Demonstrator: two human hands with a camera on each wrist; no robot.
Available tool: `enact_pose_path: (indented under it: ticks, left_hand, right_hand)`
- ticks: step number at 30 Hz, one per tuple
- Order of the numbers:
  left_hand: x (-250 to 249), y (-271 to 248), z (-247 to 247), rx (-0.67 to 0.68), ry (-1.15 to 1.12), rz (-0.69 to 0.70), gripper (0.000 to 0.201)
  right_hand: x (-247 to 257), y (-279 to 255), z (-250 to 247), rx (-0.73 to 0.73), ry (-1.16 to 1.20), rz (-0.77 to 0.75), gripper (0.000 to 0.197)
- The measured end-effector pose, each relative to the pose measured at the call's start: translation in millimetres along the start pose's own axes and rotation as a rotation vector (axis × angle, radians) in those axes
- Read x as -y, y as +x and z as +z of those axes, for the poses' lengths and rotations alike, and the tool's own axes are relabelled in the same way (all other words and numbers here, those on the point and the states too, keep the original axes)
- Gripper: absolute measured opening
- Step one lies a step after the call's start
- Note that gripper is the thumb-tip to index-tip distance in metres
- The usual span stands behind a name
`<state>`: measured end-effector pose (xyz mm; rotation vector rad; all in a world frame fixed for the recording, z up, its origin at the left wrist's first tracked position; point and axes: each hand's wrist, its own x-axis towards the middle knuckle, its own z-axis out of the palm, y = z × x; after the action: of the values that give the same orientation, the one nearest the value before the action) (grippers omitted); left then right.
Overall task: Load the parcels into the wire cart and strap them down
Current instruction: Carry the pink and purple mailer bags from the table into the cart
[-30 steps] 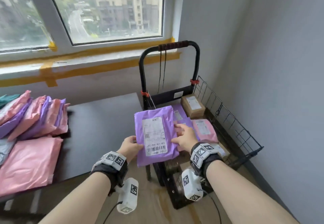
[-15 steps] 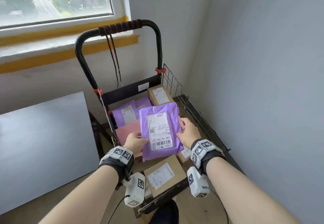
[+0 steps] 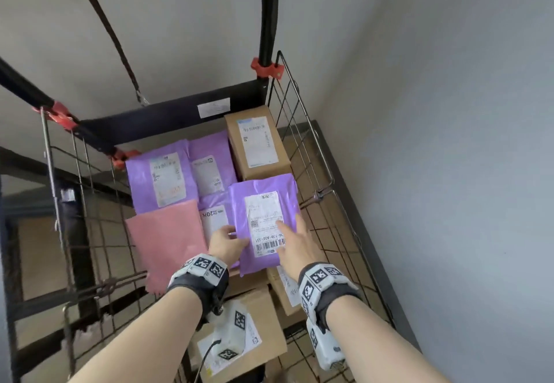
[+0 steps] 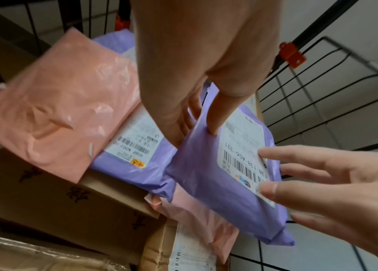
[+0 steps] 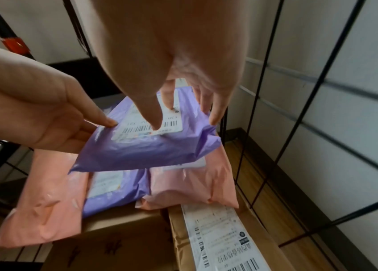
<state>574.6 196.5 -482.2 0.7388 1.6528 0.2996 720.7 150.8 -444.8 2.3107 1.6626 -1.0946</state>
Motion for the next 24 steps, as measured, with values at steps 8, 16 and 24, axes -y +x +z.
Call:
enact_pose_path:
  ticks: [8,16,24]
  left_hand:
    - [3.3,39.8,29.7,0.004,-0.026,-0.093,0.040]
    - [4.4,35.8,29.9,-0.047,0.127,-0.046,0.044]
    - [-13.7,-48.0,-18.6,-0.067,0.463,0.117,0.040]
  right_hand:
    - [-19.8,48.5,23.0,0.114,-0.039,0.026,0.068]
    - [-17.3,47.4,19.9,0.177,-0.048,0.008,0.069]
    - [19.6,-15.2,-31.0,0.081,-0.075,-0.123,0.062]
